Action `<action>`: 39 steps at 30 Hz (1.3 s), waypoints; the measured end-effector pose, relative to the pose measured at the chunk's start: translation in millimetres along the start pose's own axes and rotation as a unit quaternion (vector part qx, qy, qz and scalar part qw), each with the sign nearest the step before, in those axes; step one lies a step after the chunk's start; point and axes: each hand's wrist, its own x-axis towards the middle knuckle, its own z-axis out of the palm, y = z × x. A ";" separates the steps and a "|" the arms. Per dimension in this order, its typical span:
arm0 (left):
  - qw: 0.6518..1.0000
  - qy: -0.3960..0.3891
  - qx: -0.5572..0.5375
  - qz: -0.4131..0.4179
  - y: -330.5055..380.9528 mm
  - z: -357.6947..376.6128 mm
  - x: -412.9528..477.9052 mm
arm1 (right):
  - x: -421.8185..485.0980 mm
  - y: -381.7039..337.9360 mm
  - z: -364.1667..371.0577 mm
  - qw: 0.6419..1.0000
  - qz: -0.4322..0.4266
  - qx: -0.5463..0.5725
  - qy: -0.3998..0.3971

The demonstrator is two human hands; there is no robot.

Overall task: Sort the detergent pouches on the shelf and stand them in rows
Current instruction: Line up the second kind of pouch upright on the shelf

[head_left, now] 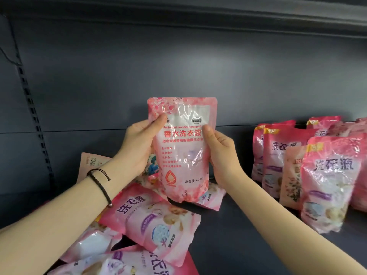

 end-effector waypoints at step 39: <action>0.995 0.071 0.019 0.064 -110.3 320.6 -128.0 | -114.6 -67.4 -304.0 0.998 -0.019 -0.032 0.055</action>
